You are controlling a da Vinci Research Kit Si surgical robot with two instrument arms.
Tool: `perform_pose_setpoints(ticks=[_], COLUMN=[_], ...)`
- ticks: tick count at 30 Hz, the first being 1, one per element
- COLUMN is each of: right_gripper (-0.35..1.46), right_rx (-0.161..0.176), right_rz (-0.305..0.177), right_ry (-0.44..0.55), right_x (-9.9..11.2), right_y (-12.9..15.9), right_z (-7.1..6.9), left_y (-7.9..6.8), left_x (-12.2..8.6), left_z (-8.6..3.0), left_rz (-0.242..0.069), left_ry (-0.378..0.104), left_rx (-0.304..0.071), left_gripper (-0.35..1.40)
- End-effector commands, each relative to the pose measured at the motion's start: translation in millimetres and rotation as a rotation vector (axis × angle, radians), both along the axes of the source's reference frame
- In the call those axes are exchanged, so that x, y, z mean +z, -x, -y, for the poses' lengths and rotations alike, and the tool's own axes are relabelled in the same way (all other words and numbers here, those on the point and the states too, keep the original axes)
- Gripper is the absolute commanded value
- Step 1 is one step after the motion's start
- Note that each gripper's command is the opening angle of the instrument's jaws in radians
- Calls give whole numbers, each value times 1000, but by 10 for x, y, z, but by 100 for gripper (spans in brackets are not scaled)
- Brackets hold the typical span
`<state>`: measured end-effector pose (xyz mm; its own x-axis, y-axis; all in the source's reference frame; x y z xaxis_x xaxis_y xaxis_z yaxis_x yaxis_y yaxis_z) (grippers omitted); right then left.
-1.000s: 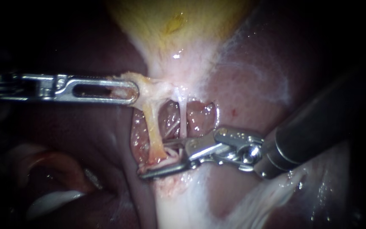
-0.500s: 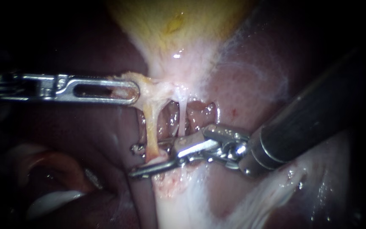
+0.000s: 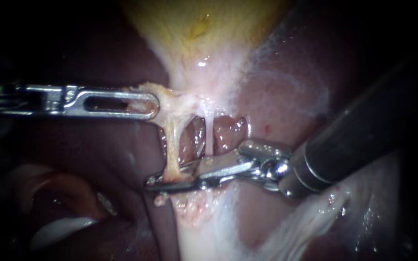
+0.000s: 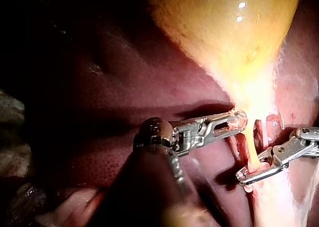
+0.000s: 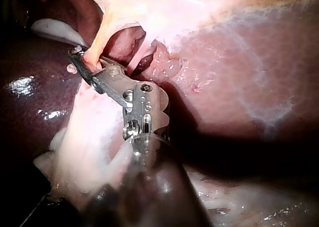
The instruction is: Clipping second clip left tube
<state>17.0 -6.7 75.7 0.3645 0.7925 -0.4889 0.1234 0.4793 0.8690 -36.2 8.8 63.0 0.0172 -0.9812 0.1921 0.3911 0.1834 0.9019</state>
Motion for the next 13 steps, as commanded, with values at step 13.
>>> perform_pose_setpoints(ticks=[13], right_gripper=[-35], right_rx=[-22], right_rz=[28], right_ry=[1], right_x=[0], right_y=[2], right_z=[0], left_y=[0], left_x=[0], left_z=[0], left_rz=[0], left_ry=[0], left_rx=[0], left_gripper=[-35])
